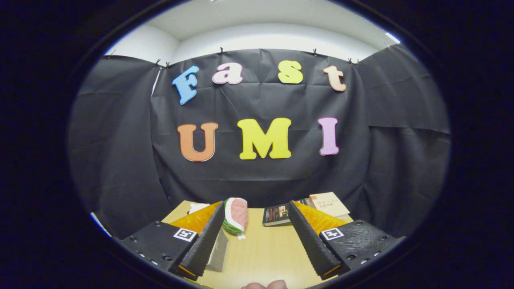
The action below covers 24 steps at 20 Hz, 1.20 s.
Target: Open the storage box then place both shoes into the box .Put the left shoe in first, then the right shoe, with the right side of both shoes facing outward in a uniform manner.
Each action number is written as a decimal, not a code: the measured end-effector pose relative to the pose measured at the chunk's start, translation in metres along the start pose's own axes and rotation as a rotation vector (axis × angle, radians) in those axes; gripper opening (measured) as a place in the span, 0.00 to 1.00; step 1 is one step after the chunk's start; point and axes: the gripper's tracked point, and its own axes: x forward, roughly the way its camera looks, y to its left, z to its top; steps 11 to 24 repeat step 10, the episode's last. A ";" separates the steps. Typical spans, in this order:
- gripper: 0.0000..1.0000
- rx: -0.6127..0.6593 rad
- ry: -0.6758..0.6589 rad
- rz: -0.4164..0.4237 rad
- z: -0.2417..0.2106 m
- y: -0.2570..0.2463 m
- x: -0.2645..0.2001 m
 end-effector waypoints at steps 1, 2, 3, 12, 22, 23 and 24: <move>0.96 0.005 -0.010 -0.004 0.001 -0.002 -0.005; 0.96 0.004 -0.018 -0.011 0.000 -0.005 -0.008; 0.96 -0.001 -0.023 -0.016 0.000 -0.008 -0.009; 0.96 0.001 -0.056 -0.035 0.007 -0.012 -0.011; 0.96 0.001 -0.056 -0.035 0.007 -0.012 -0.011; 0.96 0.001 -0.056 -0.035 0.007 -0.012 -0.011; 0.96 0.001 -0.056 -0.035 0.007 -0.012 -0.011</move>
